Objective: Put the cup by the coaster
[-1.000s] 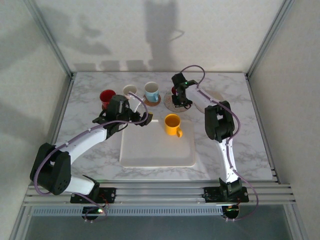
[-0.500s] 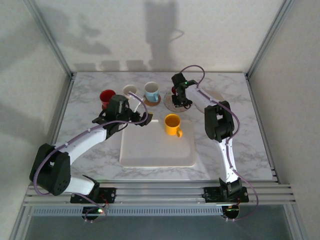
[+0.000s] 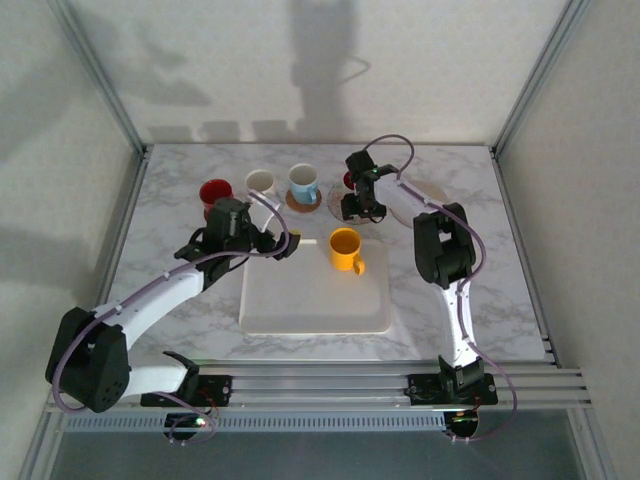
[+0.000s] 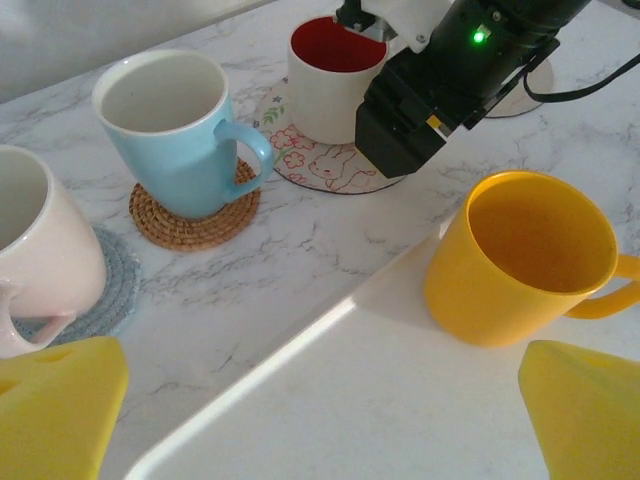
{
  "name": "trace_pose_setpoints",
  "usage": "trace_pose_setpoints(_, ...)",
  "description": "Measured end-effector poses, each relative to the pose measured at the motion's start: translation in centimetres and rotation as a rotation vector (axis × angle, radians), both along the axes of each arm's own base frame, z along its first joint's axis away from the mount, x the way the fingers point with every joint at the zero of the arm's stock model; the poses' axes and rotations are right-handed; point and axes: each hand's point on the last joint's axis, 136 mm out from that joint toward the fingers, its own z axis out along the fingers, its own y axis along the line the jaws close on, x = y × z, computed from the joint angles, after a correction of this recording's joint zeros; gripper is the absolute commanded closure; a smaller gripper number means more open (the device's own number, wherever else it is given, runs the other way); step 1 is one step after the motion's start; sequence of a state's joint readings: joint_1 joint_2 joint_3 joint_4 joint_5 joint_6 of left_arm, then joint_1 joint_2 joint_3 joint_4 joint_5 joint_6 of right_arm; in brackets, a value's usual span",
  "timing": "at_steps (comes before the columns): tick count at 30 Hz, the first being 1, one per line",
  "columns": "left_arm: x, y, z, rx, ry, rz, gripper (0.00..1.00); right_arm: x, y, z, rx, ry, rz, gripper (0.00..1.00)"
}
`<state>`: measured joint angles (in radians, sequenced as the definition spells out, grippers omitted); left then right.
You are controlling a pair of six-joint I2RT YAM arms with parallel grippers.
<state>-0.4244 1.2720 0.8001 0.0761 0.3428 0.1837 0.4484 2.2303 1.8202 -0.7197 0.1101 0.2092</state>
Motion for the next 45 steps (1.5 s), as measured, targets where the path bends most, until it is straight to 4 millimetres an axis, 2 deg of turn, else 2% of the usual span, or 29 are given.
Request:
trace_pose_setpoints(4,-0.4,0.2,1.5,-0.014,-0.034,0.003,0.00,-0.5,0.4,2.3,0.031,-0.040,0.002,0.15)
trace_pose_setpoints(8,-0.8,0.6,3.3,-0.030,-0.078,0.013,0.00,-1.0,0.8,5.5,0.075,-0.090,0.012,0.01)
trace_pose_setpoints(18,-3.3,1.8,8.8,-0.126,-0.176,0.035,0.00,-4.6,1.3,13.5,0.214,-0.199,0.066,0.01)
trace_pose_setpoints(27,-6.3,2.9,10.0,-0.125,-0.185,0.030,0.00,-8.7,1.8,18.9,0.278,-0.273,0.138,0.01)
trace_pose_setpoints(32,-8.5,3.2,10.5,-0.141,-0.201,-0.006,0.00,-11.6,1.6,19.9,0.299,-0.277,0.186,0.01)
trace_pose_setpoints(35,-9.4,3.0,10.1,-0.132,-0.186,-0.045,0.00,-13.5,1.3,19.6,0.301,-0.267,0.203,0.01)
trace_pose_setpoints(40,-10.0,2.5,7.4,-0.089,-0.123,-0.082,0.00,-16.1,0.5,18.1,0.284,-0.227,0.219,0.01)
trace_pose_setpoints(45,-10.0,1.7,4.3,-0.056,-0.050,-0.109,0.00,-18.0,-0.4,15.3,0.253,-0.161,0.219,0.04)
